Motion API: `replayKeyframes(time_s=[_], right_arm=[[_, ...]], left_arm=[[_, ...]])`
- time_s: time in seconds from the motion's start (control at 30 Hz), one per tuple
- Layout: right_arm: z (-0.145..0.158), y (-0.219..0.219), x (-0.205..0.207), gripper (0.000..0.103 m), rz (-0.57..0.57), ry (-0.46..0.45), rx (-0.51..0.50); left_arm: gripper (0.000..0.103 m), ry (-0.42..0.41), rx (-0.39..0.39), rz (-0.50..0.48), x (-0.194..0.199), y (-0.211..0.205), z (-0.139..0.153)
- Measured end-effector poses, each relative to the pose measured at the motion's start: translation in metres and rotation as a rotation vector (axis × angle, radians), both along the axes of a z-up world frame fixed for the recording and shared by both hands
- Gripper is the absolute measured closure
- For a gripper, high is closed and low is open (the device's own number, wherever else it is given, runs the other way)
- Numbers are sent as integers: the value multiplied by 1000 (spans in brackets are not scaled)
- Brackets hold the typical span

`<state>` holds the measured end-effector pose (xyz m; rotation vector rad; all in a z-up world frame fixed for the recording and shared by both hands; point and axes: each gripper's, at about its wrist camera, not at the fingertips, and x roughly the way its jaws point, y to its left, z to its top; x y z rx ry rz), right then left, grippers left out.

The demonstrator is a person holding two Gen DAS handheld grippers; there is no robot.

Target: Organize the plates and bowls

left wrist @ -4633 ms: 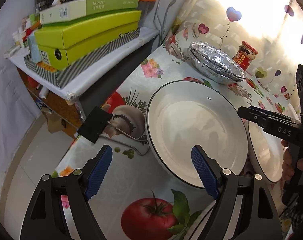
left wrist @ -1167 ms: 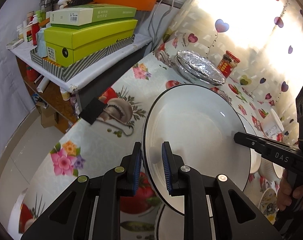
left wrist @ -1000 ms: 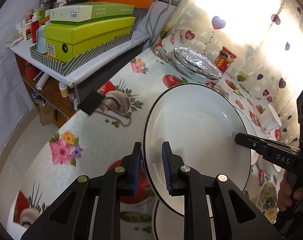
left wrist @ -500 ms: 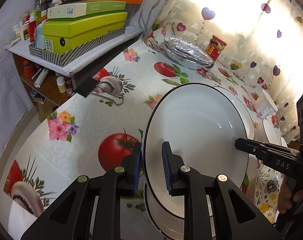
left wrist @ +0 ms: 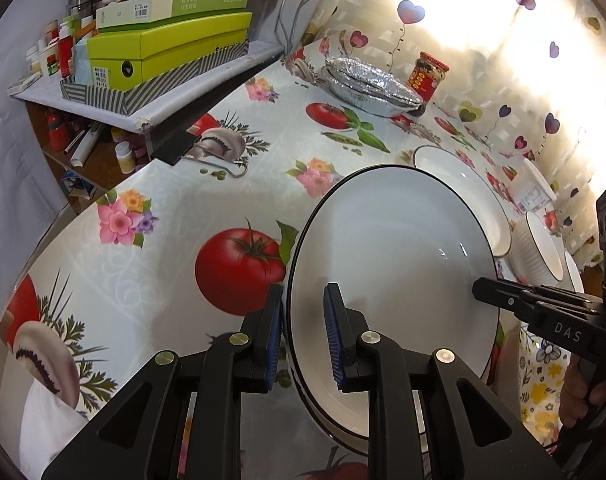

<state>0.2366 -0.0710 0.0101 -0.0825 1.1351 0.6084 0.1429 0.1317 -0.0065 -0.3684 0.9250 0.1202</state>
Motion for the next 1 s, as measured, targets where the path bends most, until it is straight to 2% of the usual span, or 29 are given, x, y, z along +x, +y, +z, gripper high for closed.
replayKeyframes(time_s=[0.43, 0.7, 0.8, 1.0], right_arm=[[0, -4, -12, 91, 3, -23, -21], [1, -2, -20, 91, 3, -73, -79], [0, -6, -19, 91, -4, -68, -71], [0, -5, -21, 91, -4, -78, -74]], left_arm=[[82, 17, 17, -7, -3, -4, -2], [82, 18, 73, -25, -2, -13, 2], [82, 22, 94, -33, -1, -17, 3], [82, 20, 90, -34, -1, -17, 2]])
